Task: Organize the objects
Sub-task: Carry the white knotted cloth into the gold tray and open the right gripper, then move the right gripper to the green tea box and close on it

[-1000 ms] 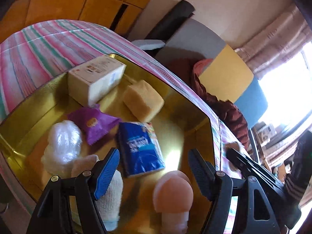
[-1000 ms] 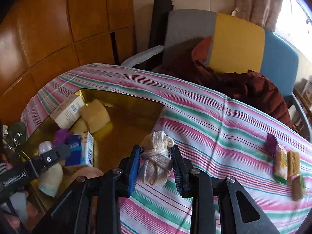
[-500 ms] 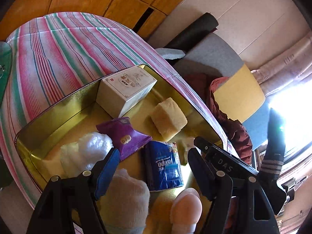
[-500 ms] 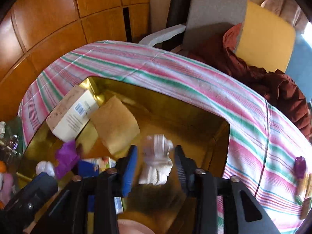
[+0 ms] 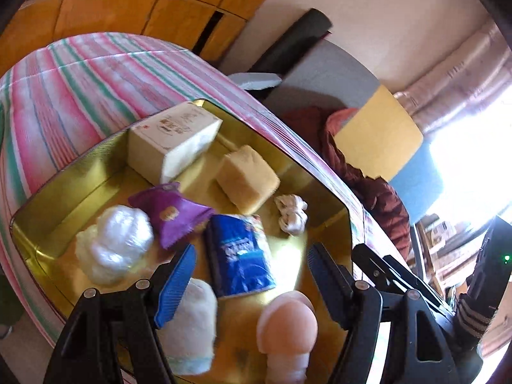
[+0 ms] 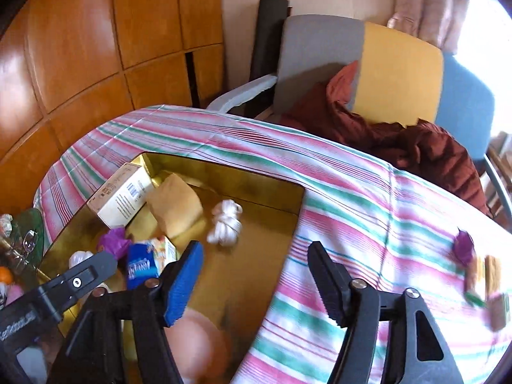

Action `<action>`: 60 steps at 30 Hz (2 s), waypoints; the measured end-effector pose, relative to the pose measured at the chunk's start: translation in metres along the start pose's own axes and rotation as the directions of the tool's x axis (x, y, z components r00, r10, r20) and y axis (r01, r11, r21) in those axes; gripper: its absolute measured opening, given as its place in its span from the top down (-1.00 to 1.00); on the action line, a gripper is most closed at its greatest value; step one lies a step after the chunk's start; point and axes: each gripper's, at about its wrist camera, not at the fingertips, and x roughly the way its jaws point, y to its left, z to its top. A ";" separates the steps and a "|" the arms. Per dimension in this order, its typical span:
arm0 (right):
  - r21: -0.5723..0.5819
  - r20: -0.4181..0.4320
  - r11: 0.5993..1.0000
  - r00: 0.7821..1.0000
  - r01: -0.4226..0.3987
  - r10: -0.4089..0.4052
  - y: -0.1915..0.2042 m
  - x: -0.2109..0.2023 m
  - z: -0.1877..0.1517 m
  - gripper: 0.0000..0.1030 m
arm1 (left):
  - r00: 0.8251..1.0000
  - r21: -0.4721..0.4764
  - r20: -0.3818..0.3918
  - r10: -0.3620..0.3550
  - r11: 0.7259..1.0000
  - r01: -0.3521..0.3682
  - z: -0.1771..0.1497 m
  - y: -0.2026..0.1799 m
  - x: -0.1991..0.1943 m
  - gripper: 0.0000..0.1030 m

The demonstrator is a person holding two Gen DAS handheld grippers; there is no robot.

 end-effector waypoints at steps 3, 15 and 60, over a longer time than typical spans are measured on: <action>0.037 -0.014 0.999 1.000 0.025 -0.024 -0.018 -0.011 -0.013 -0.40 | 1.000 0.054 -0.014 -0.018 0.998 0.019 -0.006 -0.013 0.001 -0.43; 0.186 -0.122 0.975 0.988 0.120 -0.099 -0.104 -0.033 -0.087 -0.43 | 0.984 0.327 -0.132 -0.123 0.931 0.160 -0.053 -0.082 -0.001 -0.43; 0.332 -0.154 0.888 0.947 0.319 -0.282 -0.391 -0.046 -0.130 -0.13 | 0.903 0.651 -0.421 -0.085 0.666 0.366 -0.199 -0.200 0.020 -0.44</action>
